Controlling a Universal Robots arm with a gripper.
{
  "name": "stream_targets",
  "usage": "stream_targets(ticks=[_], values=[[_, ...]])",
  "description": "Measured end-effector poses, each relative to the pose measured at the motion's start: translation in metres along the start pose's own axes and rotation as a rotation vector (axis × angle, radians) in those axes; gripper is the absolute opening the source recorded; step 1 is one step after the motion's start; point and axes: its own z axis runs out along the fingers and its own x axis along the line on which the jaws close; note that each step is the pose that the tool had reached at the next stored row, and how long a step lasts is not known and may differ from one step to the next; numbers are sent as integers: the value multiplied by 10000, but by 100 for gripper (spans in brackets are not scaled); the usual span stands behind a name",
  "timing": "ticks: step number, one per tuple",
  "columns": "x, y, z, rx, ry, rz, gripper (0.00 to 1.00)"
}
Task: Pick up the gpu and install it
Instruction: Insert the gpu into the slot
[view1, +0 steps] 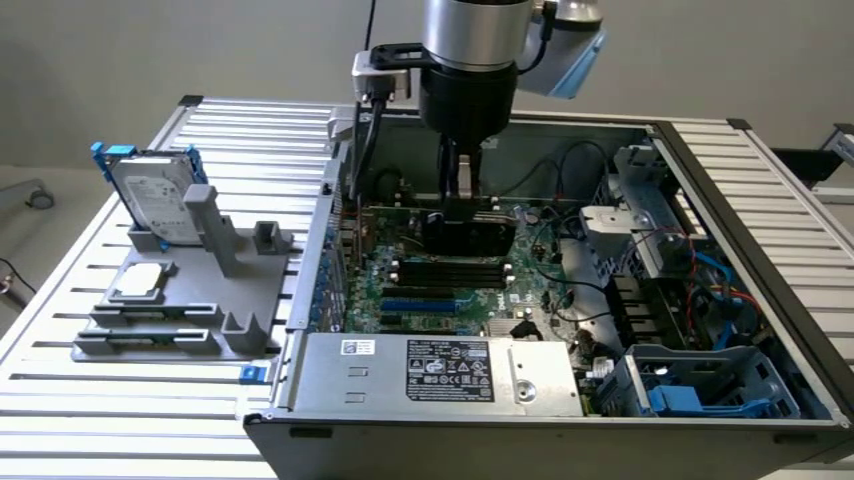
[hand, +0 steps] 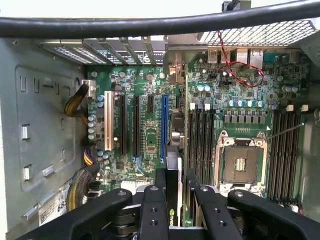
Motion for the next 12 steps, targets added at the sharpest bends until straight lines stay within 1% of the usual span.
stream_targets(ticks=[10, 11, 12], values=[[13, 5, 174, -1, 11, 0, 27], [13, 5, 201, -1, 29, 0, 27], [15, 5, 207, -2, 40, -1, 27]])
